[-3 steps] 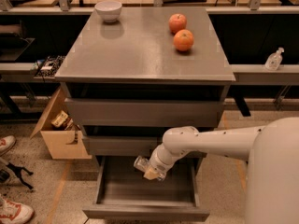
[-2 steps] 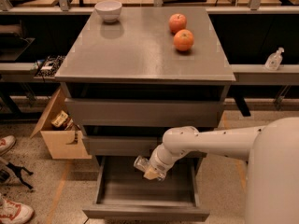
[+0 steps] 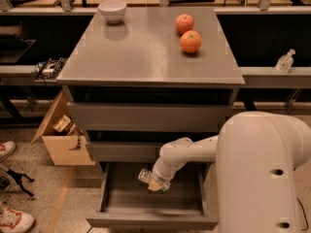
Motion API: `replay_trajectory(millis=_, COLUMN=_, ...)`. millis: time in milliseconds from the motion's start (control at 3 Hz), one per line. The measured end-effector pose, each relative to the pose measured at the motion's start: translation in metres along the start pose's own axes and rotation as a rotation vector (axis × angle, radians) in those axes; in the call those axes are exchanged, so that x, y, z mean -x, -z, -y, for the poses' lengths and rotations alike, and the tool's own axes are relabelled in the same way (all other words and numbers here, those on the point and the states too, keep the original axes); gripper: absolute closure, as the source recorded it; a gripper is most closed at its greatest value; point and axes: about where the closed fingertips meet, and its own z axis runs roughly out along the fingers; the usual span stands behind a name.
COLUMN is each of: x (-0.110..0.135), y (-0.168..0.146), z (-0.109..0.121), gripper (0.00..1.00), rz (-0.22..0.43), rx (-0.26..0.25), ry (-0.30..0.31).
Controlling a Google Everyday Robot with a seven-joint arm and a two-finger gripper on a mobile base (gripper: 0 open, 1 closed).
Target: Place redbull can into bottom drawer
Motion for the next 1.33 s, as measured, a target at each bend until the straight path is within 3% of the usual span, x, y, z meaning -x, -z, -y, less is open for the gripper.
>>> replay_trajectory(millis=667, x=-0.027, y=-0.077, z=0.020, gripper=1.00, rz=0.009, rx=-0.057, ry=0.000)
replay_trajectory(millis=1333, x=-0.054, y=-0.145, z=0.034, gripper=1.00, rz=0.051, rx=-0.035, ry=-0.067)
